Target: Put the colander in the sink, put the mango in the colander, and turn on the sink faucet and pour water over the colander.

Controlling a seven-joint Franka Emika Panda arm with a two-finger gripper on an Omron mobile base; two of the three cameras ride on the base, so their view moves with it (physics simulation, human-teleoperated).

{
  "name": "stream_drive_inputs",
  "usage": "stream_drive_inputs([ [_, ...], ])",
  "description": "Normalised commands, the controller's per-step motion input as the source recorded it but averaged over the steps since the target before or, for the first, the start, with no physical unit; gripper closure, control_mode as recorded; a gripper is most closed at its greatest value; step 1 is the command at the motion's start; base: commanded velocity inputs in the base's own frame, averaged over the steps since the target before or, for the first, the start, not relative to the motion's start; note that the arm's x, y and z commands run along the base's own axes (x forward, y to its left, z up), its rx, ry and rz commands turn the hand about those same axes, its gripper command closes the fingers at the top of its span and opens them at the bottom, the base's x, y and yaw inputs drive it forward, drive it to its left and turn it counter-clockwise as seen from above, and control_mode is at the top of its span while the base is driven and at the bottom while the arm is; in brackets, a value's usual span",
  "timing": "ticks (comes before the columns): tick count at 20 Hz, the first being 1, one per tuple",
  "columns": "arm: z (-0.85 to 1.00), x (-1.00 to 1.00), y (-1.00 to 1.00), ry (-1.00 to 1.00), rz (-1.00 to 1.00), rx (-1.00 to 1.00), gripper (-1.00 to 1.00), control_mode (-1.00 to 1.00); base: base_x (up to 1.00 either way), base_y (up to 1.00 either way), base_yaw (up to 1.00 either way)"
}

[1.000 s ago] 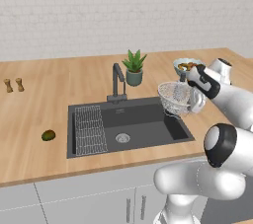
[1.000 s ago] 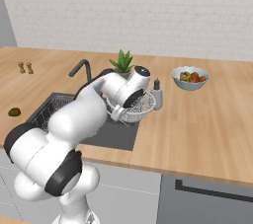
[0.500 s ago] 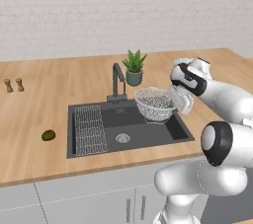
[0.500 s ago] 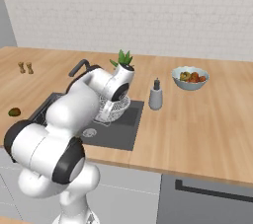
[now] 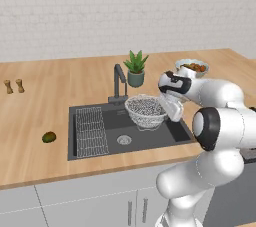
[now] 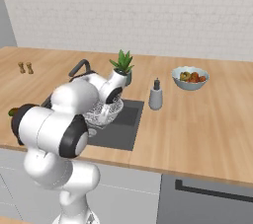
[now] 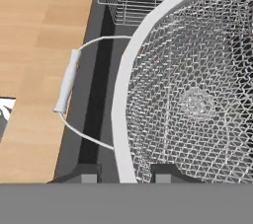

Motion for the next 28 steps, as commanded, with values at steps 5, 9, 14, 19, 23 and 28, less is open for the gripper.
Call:
stream_drive_inputs([
  [5, -0.58, 0.36, 0.64, 0.01, 0.17, 0.00, 1.00, -1.00, 0.00, 0.00, 0.00],
  [9, -0.46, 0.41, 0.46, 0.01, 0.16, 0.00, 1.00, -1.00, 0.00, 0.00, 0.00],
  [14, -0.47, 0.48, 0.24, 0.00, 0.17, 0.00, 1.00, -1.00, 0.00, 0.00, 0.00],
  [19, -0.49, 0.47, 0.07, 0.00, 0.15, 0.00, 1.00, -1.00, 0.00, 0.00, 0.00],
  [23, -0.27, 0.20, -0.01, 0.00, 0.04, 0.00, 1.00, -1.00, 0.00, 0.00, 0.00],
  [28, -0.03, -0.05, 0.00, 0.00, 0.05, 0.00, 1.00, -1.00, 0.00, 0.00, 0.00],
])
